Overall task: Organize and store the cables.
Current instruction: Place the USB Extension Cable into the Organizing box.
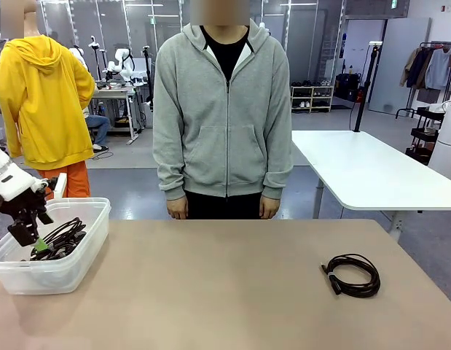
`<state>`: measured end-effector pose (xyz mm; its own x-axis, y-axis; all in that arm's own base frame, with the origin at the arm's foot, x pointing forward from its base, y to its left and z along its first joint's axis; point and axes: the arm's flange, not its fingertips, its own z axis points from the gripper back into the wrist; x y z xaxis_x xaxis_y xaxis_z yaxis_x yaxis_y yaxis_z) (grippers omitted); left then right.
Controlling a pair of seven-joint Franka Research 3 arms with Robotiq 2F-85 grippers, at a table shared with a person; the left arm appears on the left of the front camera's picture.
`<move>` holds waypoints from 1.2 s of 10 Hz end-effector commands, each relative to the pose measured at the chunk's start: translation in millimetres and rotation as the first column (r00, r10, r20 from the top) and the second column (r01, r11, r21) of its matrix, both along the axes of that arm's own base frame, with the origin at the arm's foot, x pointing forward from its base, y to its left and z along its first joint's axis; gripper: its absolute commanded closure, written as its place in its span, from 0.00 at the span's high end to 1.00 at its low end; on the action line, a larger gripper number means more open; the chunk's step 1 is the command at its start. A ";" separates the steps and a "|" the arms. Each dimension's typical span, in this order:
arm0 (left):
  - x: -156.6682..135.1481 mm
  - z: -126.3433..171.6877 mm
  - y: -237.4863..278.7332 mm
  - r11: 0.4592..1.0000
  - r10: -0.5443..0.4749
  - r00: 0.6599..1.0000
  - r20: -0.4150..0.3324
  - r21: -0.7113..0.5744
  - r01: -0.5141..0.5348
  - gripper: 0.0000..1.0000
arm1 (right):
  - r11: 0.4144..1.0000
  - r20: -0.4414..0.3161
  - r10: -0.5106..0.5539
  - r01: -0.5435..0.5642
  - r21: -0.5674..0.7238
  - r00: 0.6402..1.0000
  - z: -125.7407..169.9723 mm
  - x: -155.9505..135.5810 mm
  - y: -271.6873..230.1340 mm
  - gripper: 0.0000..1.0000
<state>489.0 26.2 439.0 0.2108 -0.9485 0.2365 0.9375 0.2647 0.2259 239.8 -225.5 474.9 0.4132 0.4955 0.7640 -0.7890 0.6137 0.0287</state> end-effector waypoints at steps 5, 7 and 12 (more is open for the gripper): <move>-126.9 130.4 -5.8 0.910 0.371 0.928 -0.048 -0.180 -0.373 1.00 | 0.961 -0.325 -0.201 0.122 -0.249 0.924 45.1 67.5 87.5 1.00; -168.1 145.3 -12.7 0.872 0.446 0.894 -0.046 -0.204 -0.445 1.00 | 0.936 -0.414 -0.242 0.098 -0.339 0.877 42.4 91.5 125.3 1.00; -204.0 158.6 -20.6 0.780 0.597 0.800 0.055 -0.273 -0.563 1.00 | 0.863 -0.451 -0.445 0.234 -0.448 0.774 -4.1 138.4 207.1 1.00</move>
<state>279.2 17.3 606.7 0.6407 -0.5803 0.5026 0.5806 0.7946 0.1773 371.2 -27.8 474.9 0.8556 0.4834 0.1852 -0.5090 0.8507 0.1310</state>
